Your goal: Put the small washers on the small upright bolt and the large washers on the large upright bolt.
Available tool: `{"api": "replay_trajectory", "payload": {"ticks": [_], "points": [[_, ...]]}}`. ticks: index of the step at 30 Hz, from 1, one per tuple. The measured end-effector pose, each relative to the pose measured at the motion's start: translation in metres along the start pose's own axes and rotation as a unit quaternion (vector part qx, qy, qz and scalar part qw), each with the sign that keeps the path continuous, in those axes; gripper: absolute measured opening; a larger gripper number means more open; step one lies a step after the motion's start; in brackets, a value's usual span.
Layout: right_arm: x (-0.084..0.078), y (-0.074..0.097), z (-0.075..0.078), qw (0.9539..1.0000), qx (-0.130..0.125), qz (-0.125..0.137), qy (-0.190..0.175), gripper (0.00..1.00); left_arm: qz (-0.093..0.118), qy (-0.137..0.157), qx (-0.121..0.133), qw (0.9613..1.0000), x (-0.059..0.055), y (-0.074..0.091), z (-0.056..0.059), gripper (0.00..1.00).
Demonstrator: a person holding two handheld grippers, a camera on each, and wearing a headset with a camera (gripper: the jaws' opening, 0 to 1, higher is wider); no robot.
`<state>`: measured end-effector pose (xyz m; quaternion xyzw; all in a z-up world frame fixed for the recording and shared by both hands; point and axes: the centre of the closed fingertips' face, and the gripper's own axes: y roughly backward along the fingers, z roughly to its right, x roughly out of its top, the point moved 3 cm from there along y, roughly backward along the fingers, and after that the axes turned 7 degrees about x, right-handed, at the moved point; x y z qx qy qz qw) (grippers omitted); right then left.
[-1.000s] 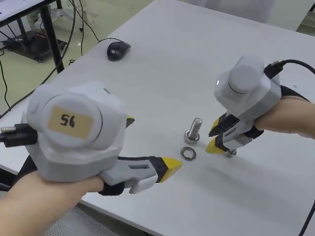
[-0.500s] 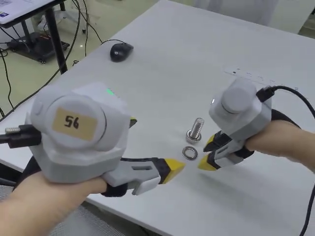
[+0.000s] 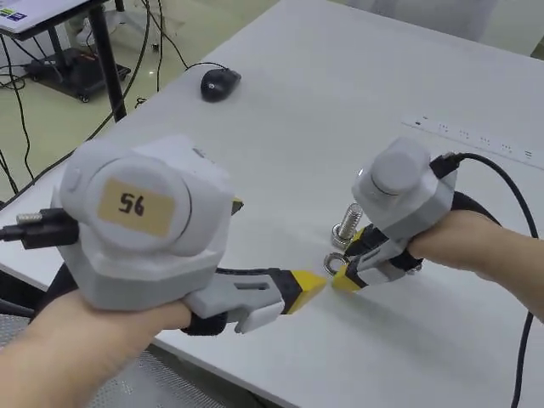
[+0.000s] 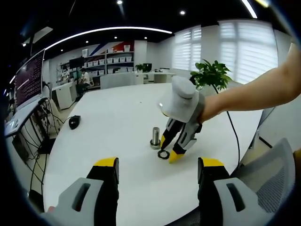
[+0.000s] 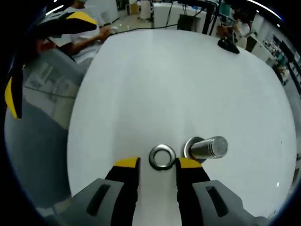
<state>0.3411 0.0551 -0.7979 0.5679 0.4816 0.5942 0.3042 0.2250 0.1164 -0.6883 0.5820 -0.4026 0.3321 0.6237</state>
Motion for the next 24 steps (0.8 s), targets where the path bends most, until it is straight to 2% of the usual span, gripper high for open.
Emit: {"api": "replay_trajectory", "payload": {"ticks": [2,6,19,24], "points": [[0.004,-0.002,-0.006,0.9999,0.006,-0.002,0.014,0.31,0.0,0.001,0.001,1.0,0.0,0.0,0.0,0.67],[0.006,-0.003,-0.014,0.998,0.016,-0.024,0.057,0.25,-0.002,0.002,0.0,1.0,-0.001,-0.001,0.0,0.67],[0.006,-0.003,-0.014,0.9966,0.015,-0.04,0.07,0.23,-0.002,0.002,0.005,1.0,-0.001,0.002,-0.004,0.67],[0.006,0.001,-0.016,0.9974,0.018,-0.034,0.061,0.22,0.002,0.001,0.001,1.0,0.001,0.001,-0.003,0.67]]}}
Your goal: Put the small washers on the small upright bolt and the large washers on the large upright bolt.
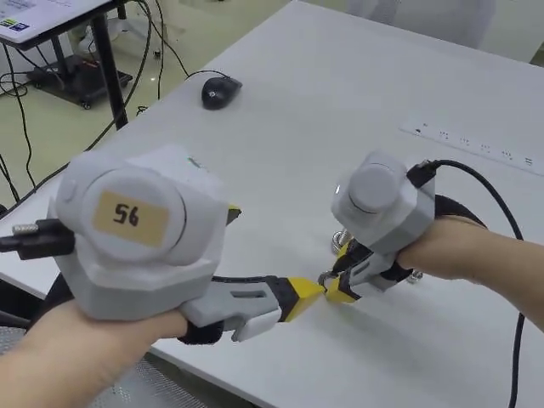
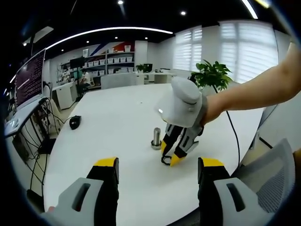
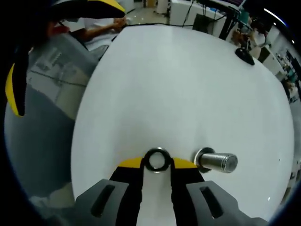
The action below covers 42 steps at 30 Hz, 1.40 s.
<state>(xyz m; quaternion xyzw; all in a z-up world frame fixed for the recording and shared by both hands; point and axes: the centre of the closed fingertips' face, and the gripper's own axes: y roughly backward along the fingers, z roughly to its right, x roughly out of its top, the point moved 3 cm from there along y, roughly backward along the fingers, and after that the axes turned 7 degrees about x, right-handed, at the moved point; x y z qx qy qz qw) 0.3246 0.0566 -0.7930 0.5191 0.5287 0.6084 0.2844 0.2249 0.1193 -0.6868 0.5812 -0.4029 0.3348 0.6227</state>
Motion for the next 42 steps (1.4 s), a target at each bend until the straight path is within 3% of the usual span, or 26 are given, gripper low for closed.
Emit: {"api": "replay_trajectory", "payload": {"ticks": [7,13,27,33,38,42], "points": [[-0.007,0.01,0.0,1.0,-0.004,-0.006,0.005,0.21,0.0,-0.001,0.0,1.0,0.001,-0.001,-0.001,0.67],[-0.009,0.031,0.004,0.9999,-0.013,-0.003,0.008,0.21,-0.003,-0.006,-0.003,1.0,0.0,-0.003,0.001,0.67],[0.007,0.082,0.033,0.9975,-0.068,0.005,0.019,0.22,0.002,-0.009,-0.01,0.9999,0.006,-0.007,0.007,0.67],[0.015,0.084,0.045,0.9969,-0.073,-0.002,0.026,0.22,0.005,-0.004,-0.006,1.0,0.007,-0.006,0.004,0.67],[0.02,0.074,0.056,0.9975,-0.063,-0.01,0.028,0.22,0.001,-0.002,-0.003,1.0,0.005,-0.006,0.002,0.67],[0.018,0.068,0.055,0.9978,-0.056,-0.017,0.03,0.22,0.003,0.0,-0.001,1.0,0.005,-0.007,0.0,0.67]]}}
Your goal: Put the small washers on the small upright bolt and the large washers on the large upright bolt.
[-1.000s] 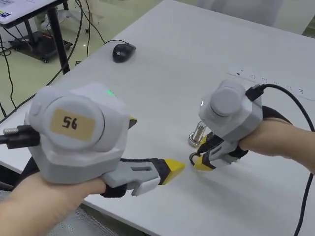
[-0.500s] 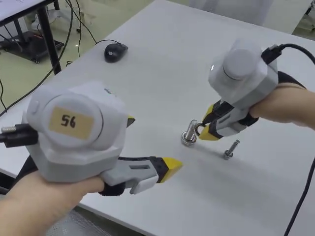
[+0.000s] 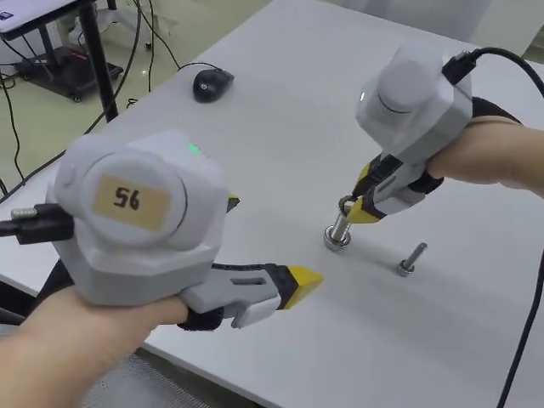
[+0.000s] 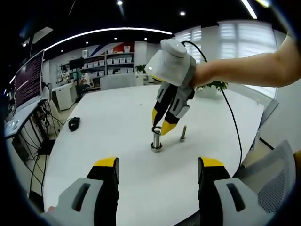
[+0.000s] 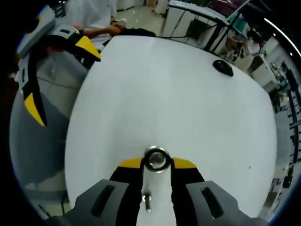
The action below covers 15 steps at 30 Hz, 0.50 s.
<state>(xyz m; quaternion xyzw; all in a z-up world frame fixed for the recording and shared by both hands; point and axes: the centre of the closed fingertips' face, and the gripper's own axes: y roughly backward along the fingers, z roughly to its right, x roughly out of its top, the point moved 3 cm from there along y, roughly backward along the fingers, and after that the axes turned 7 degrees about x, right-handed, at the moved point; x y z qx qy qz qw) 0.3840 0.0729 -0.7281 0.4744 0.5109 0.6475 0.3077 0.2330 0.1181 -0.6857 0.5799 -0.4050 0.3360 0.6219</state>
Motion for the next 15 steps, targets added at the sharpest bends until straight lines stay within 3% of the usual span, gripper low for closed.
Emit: {"api": "replay_trajectory", "payload": {"ticks": [15], "points": [[-0.007,-0.028,0.006,0.9996,0.02,-0.018,-0.004,0.22,-0.005,0.005,-0.001,1.0,-0.003,-0.003,-0.002,0.68]]}}
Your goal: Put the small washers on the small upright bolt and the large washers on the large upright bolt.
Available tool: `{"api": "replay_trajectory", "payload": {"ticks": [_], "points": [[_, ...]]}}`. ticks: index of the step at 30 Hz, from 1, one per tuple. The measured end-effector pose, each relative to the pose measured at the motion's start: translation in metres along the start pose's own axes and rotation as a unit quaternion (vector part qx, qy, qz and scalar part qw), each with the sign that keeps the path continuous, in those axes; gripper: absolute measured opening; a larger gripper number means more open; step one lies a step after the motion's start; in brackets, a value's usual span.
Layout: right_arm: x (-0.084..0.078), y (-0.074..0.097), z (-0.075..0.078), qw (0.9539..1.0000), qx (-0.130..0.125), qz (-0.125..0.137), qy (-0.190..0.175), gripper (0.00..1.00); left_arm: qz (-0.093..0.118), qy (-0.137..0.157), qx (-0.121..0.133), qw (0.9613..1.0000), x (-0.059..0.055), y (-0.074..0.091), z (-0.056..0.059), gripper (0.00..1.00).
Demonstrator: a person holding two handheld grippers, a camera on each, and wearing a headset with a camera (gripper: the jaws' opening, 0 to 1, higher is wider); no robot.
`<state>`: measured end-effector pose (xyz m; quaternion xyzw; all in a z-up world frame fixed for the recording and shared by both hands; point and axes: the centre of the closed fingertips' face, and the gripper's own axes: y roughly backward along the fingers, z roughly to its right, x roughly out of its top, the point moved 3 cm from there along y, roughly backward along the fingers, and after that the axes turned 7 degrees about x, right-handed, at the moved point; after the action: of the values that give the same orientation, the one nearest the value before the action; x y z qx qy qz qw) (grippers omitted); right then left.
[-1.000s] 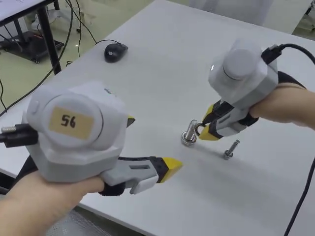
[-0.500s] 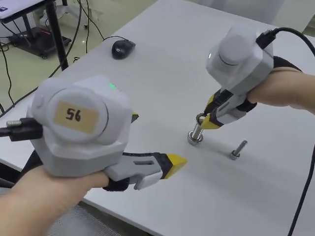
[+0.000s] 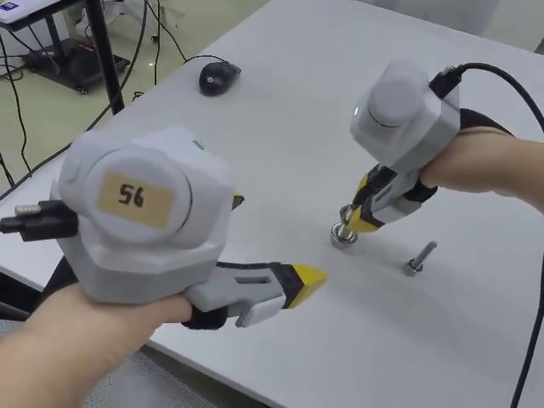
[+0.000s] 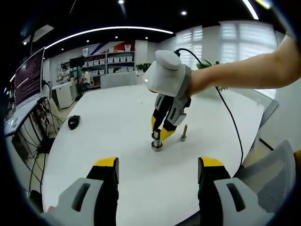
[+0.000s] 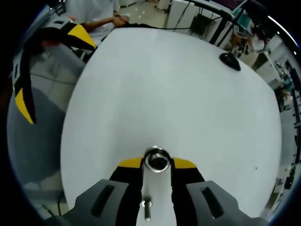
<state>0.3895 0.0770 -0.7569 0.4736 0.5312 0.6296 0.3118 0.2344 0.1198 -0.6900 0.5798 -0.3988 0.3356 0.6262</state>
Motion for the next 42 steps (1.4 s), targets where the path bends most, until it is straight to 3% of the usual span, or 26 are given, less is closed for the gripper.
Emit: {"api": "replay_trajectory", "payload": {"ticks": [11,19,23,26,29,32,35,37,39,41,42], "points": [[-0.005,-0.019,-0.001,0.9999,0.01,-0.003,-0.006,0.22,-0.007,-0.001,0.003,1.0,-0.004,0.0,-0.002,0.68],[-0.01,-0.024,-0.003,0.9998,0.015,0.01,0.005,0.24,-0.01,-0.001,0.002,1.0,-0.004,0.0,-0.003,0.67],[-0.008,-0.017,-0.002,0.9992,0.008,0.039,-0.008,0.25,-0.011,-0.002,0.0,0.9999,-0.005,-0.001,-0.002,0.68],[-0.008,-0.003,-0.005,0.9972,-0.01,0.072,-0.02,0.27,-0.01,-0.005,-0.002,0.9999,-0.005,0.0,-0.001,0.68],[-0.014,0.023,-0.013,0.9915,-0.039,0.119,-0.036,0.28,-0.013,-0.01,-0.002,0.9999,-0.005,0.001,-0.002,0.68],[-0.025,0.045,-0.024,0.9854,-0.068,0.147,-0.053,0.28,-0.006,-0.013,-0.002,0.9999,-0.003,0.002,-0.002,0.68],[-0.036,0.059,-0.037,0.9762,-0.09,0.183,-0.073,0.28,0.024,-0.024,-0.007,0.9994,0.007,0.005,0.0,0.69],[-0.043,0.068,-0.048,0.9683,-0.105,0.206,-0.095,0.28,0.03,-0.028,-0.007,0.9991,0.01,0.006,0.001,0.7],[-0.049,0.076,-0.061,0.9553,-0.133,0.239,-0.113,0.28,0.026,-0.03,-0.007,0.9992,0.01,0.006,0.001,0.7],[-0.055,0.077,-0.074,0.9462,-0.139,0.259,-0.135,0.3,0.03,-0.04,-0.013,0.9987,0.011,0.005,0.002,0.7],[-0.06,0.079,-0.08,0.9344,-0.157,0.281,-0.153,0.31,0.029,-0.042,-0.015,0.9986,0.011,0.005,0.003,0.7]]}}
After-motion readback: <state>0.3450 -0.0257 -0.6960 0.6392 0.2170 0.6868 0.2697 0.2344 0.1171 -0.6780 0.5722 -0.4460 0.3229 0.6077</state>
